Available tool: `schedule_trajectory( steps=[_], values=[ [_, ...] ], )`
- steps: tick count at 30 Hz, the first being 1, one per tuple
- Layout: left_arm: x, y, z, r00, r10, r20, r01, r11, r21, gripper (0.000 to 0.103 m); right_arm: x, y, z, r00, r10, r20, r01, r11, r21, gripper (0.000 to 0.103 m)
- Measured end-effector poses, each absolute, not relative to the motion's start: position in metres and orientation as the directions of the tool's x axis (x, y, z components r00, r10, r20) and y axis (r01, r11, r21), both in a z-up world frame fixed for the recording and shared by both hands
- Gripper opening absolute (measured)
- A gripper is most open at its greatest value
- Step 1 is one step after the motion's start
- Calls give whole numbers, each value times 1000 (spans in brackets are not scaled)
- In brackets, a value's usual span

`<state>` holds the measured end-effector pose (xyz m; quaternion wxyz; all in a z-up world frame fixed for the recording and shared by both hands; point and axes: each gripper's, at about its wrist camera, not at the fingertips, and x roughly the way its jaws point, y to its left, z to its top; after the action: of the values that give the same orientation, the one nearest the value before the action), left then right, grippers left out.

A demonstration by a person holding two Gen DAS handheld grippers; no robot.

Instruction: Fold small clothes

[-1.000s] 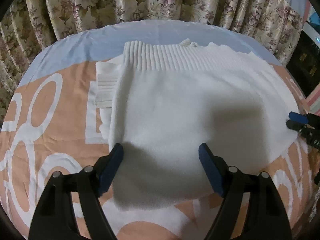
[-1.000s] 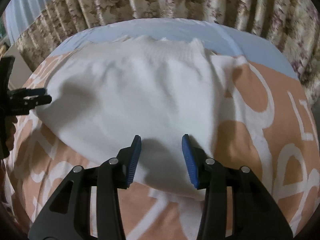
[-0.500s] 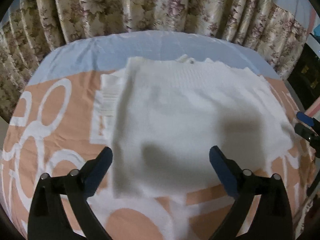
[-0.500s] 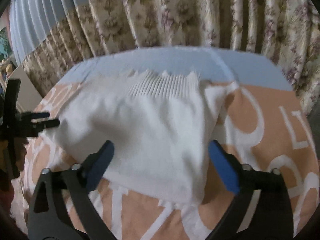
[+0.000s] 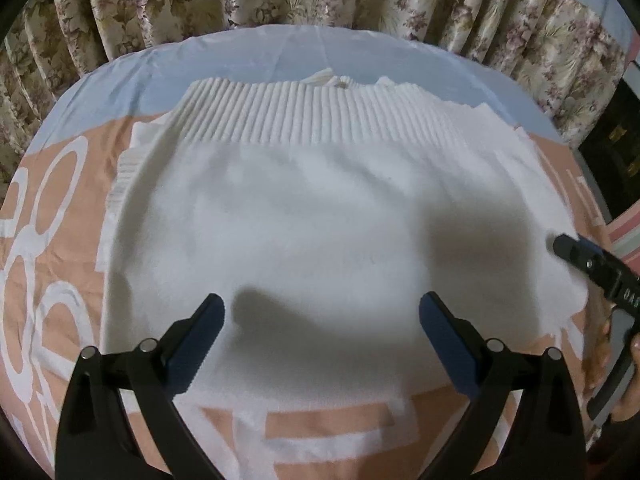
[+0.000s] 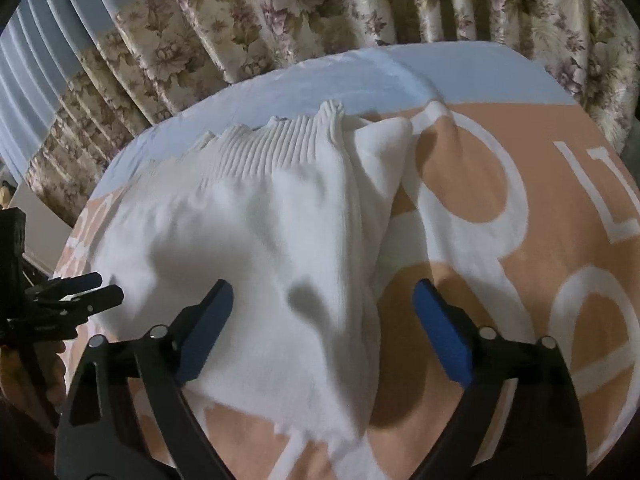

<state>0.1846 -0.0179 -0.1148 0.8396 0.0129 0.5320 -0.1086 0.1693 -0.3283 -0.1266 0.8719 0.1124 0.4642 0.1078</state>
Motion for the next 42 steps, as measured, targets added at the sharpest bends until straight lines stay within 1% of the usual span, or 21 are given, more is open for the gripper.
schedule_trajectory(
  steps=[2,4,5,7,10,12,14,16,21,24,25,28,31,36,42],
  values=[
    [187,-20,-119,407,-159,-899,203,976,-80,98,179,-328,-133,516,332,-789,-96,938,332,81],
    [189,-21,-123,404,-147,-903,205,976,-67,98,184,-328,-137,494,341,-800,-104,936,335,65],
    [190,-20,-125,405,-145,-903,207,976,-64,98,185,-328,-137,490,339,-803,-108,938,329,63],
    [191,-20,-126,409,-141,-902,215,975,-55,98,181,-327,-135,472,358,-805,-115,931,346,52],
    [192,-18,-127,414,-135,-900,231,972,-40,98,175,-331,-135,451,364,-815,-93,927,362,50],
    [194,-15,-128,412,-142,-900,231,972,-48,98,171,-337,-138,454,381,-805,-80,918,389,48],
    [196,-14,-129,409,-142,-901,230,972,-49,98,174,-343,-140,460,405,-791,-67,903,423,48],
    [196,-17,-130,413,-136,-900,232,972,-40,101,178,-344,-139,466,403,-788,-62,903,425,49],
    [194,-20,-131,423,-122,-898,239,971,-20,101,186,-341,-138,480,386,-788,-72,912,404,49],
    [195,-19,-131,419,-130,-899,239,970,-28,101,189,-334,-137,480,357,-801,-94,929,357,39],
    [195,-18,-131,418,-130,-899,238,971,-29,101,189,-333,-137,480,357,-801,-96,929,357,35],
    [195,-18,-131,419,-128,-899,239,971,-27,101,189,-333,-137,485,361,-796,-101,928,359,26],
    [195,-19,-130,422,-121,-899,239,971,-19,101,188,-327,-133,497,335,-801,-115,940,322,22],
    [195,-22,-132,424,-108,-899,236,972,-5,101,186,-316,-124,518,283,-807,-127,959,255,21],
    [192,-25,-134,434,-99,-895,240,971,8,101,187,-310,-115,531,257,-807,-118,966,230,20]
  ],
)
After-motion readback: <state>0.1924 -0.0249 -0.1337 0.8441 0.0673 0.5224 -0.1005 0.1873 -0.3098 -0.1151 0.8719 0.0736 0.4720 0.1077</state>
